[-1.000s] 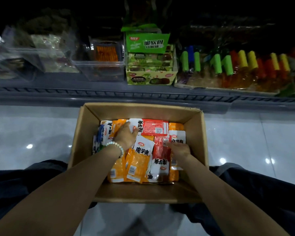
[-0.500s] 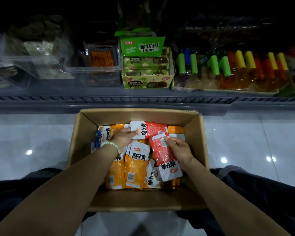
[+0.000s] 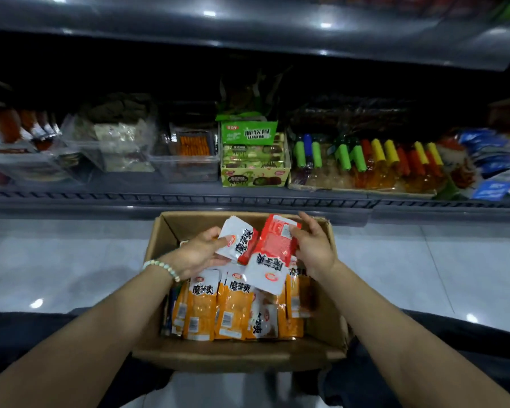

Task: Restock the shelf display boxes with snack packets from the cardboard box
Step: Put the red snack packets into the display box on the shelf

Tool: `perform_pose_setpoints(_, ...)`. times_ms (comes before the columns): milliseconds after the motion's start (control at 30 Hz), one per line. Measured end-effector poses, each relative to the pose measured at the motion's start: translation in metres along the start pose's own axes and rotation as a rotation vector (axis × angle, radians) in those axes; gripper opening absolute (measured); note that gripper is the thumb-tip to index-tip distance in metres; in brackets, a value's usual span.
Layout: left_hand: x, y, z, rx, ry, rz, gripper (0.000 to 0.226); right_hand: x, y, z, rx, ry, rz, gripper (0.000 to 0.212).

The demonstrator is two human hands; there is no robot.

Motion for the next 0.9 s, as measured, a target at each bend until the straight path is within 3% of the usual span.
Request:
perform_pose_setpoints(133, -0.033, -0.014, -0.007, -0.191, -0.013, -0.150, 0.017, -0.021, 0.032, -0.010, 0.089, -0.015, 0.011, 0.034)
perform_pose_setpoints(267, -0.062, -0.041, -0.016, -0.277, -0.056, -0.287, 0.016, -0.057, 0.066, -0.021, -0.090, 0.005, 0.034, 0.008)
perform_pose_setpoints(433, -0.097, -0.093, -0.035, -0.274, -0.029, -0.420, 0.013, -0.098, 0.102, -0.045, -0.050, 0.301, -0.005, 0.024)
perform_pose_setpoints(567, -0.123, -0.134, -0.047, -0.276, -0.026, -0.471, 0.023, -0.121, 0.128, -0.059, 0.012, 0.303, 0.086, 0.031)
perform_pose_setpoints(667, -0.138, -0.157, -0.058, -0.336, 0.007, -0.484, 0.043, -0.131, 0.138, -0.069, 0.099, 0.241, 0.152, 0.032)
perform_pose_setpoints(767, -0.147, -0.168, -0.075, -0.205, 0.017, -0.569, 0.031, -0.137, 0.145, -0.080, 0.132, 0.189, 0.230, 0.033)
perform_pose_setpoints(900, -0.139, -0.158, -0.085, 0.045, -0.151, -0.625, 0.031, -0.144, 0.138, -0.099, 0.064, 0.187, 0.272, 0.031)
Point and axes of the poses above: each hand's wrist, its own x-axis towards the middle knuckle, its own z-axis out of the back of the hand, y = z × x, the point moved 4 cm from there along x, towards the middle knuckle, and after that the axes turned 14 degrees about y, right-handed, at the moved point
